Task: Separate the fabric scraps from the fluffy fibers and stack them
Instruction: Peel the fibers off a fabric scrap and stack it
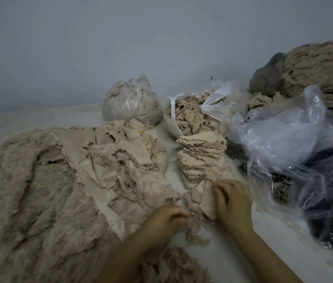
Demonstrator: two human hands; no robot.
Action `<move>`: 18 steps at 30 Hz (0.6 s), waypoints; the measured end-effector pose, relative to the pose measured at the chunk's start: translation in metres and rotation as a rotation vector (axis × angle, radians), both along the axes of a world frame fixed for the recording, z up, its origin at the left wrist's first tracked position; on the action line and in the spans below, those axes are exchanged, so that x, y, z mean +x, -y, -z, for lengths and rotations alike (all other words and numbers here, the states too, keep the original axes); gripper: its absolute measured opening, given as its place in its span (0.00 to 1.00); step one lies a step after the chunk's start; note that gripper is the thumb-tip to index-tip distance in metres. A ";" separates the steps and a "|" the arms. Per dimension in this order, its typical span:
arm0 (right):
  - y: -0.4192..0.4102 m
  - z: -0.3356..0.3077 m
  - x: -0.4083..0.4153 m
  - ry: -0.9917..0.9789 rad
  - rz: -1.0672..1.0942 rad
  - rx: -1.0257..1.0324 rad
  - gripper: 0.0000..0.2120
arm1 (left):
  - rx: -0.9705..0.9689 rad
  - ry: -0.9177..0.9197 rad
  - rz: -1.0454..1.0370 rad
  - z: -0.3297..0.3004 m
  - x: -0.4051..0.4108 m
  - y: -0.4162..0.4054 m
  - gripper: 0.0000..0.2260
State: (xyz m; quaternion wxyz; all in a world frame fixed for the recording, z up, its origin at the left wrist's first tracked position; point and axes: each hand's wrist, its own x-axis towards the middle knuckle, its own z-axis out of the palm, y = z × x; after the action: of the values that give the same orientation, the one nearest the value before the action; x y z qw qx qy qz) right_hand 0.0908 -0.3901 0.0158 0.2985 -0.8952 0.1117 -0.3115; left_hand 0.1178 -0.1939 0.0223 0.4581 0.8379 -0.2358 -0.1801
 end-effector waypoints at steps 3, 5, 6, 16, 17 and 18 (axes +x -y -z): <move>0.000 0.003 0.000 -0.136 -0.024 -0.043 0.08 | 0.123 0.056 0.099 0.005 -0.004 0.008 0.08; 0.004 0.006 0.001 -0.165 0.013 -0.005 0.14 | 0.243 0.032 0.085 0.003 0.001 0.005 0.09; 0.007 0.005 0.001 -0.154 0.039 0.019 0.17 | 0.290 0.015 0.081 0.002 0.003 0.003 0.09; 0.012 -0.025 0.024 -0.129 -0.007 0.080 0.06 | -0.056 0.124 -0.206 -0.010 0.011 0.024 0.04; 0.009 -0.027 0.021 -0.092 -0.063 0.119 0.06 | -0.088 0.137 -0.249 -0.011 0.013 0.027 0.09; 0.006 -0.030 0.019 -0.066 -0.121 0.143 0.08 | -0.132 0.145 -0.266 -0.014 0.015 0.030 0.14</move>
State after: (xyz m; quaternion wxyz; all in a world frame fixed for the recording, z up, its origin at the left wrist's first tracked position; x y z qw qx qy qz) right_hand 0.1097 -0.3961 0.0454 0.3763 -0.8865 0.0892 -0.2541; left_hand 0.1326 -0.2242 0.0358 0.5137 0.8407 -0.1664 -0.0409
